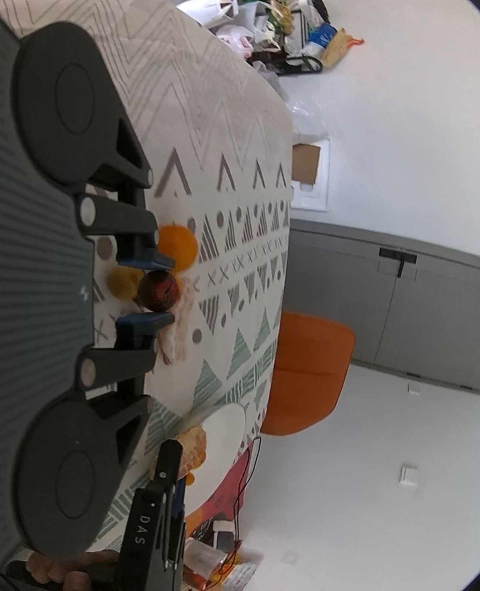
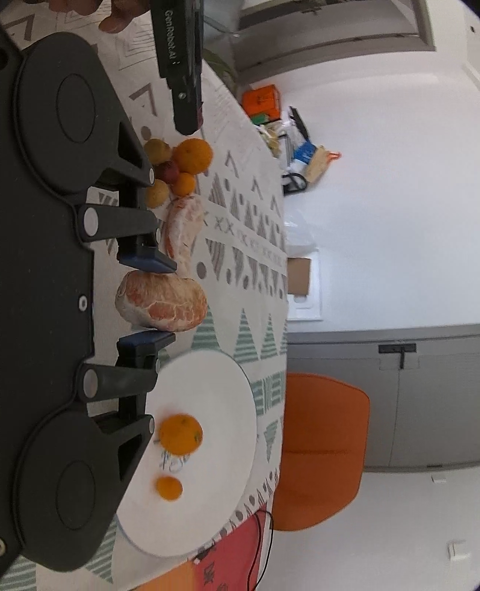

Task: Organize fruits
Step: 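Carry both to the white plate while the right gripper releases the pomelo piece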

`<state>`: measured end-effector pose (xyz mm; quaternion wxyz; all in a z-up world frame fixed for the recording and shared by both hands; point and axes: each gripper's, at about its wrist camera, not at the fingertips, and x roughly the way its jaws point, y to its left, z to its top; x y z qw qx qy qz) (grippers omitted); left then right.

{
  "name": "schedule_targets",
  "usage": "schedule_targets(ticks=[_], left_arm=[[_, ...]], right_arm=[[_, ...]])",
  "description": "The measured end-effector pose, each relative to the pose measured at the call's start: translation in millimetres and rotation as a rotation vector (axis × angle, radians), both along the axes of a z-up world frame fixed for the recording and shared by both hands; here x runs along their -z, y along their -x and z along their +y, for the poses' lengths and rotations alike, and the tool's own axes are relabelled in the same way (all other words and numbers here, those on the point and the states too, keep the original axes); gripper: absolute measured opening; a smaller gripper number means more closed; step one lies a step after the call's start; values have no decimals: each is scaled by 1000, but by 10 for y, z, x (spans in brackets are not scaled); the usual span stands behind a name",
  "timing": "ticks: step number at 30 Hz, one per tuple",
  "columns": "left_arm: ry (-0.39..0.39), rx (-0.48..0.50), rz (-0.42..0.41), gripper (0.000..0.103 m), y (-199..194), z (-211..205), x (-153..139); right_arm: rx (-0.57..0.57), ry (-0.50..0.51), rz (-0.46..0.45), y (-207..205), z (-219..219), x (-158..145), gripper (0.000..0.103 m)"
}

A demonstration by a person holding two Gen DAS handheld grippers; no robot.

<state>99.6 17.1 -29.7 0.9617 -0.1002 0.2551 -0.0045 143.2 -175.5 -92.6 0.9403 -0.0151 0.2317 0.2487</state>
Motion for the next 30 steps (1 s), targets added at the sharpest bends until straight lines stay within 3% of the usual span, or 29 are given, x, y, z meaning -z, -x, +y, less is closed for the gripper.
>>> schedule_targets(ticks=[12, 30], left_arm=[[-52, 83, -15, 23, -148, -408, -126], [-93, 164, -36, 23, -415, -884, -229]], right_arm=[[77, -85, -41, 24, -409, -75, 32], [185, -143, -28, -31, -934, 50, 32]])
